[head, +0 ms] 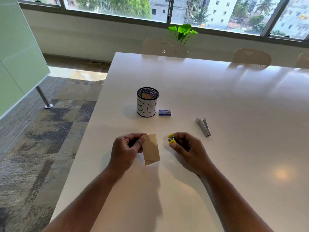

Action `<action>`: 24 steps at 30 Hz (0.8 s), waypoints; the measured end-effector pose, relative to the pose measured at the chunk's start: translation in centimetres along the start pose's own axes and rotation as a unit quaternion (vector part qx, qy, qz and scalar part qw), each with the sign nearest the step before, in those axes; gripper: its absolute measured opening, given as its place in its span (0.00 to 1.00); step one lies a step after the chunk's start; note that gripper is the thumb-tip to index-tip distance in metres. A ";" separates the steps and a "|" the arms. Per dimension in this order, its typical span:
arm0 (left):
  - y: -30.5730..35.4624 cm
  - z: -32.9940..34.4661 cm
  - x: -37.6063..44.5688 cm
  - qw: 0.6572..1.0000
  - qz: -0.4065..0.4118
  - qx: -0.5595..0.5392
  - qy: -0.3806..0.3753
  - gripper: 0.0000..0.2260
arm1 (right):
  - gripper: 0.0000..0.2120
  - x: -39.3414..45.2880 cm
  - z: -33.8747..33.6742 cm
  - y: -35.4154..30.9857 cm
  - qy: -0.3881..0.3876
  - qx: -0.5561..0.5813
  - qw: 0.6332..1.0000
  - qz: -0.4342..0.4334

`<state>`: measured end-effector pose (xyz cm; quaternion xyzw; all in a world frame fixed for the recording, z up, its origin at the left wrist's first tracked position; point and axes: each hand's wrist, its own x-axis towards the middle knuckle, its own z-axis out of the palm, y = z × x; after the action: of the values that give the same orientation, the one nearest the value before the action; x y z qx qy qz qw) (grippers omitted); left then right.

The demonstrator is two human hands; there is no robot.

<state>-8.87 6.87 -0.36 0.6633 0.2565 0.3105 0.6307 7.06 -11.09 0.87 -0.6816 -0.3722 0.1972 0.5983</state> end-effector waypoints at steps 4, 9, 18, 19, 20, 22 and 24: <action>0.4 0.0 -0.2 1.000 0.001 -0.019 0.015 0.08 | 0.18 -0.3 1.3 -1.2 0.000 0.113 0.993 0.016; 0.9 0.2 -0.4 0.998 0.028 -0.056 0.023 0.08 | 0.16 -0.5 2.0 -0.8 -0.015 0.144 0.989 0.038; 0.5 1.3 -1.0 0.993 0.114 -0.014 0.016 0.08 | 0.29 -0.6 2.5 -0.2 -0.050 0.132 0.990 0.018; 0.6 1.3 -1.0 0.992 0.122 -0.008 0.019 0.08 | 0.29 -0.7 2.6 -0.2 -0.052 0.128 0.990 0.019; 0.6 1.3 -1.1 0.991 0.128 -0.004 0.023 0.08 | 0.28 -0.7 2.6 -0.3 -0.053 0.126 0.990 0.019; 0.6 1.1 -1.0 0.990 0.135 0.007 0.035 0.08 | 0.26 -0.8 2.6 -0.3 -0.052 0.113 0.992 0.015; 0.7 1.0 -0.9 0.989 0.141 0.022 0.044 0.08 | 0.24 -0.9 2.6 -0.3 -0.054 0.092 0.994 0.006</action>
<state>-8.77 5.49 0.20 0.6921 0.1945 0.4196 0.5542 4.56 -10.04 0.46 -0.6148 -0.3798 0.2706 0.6360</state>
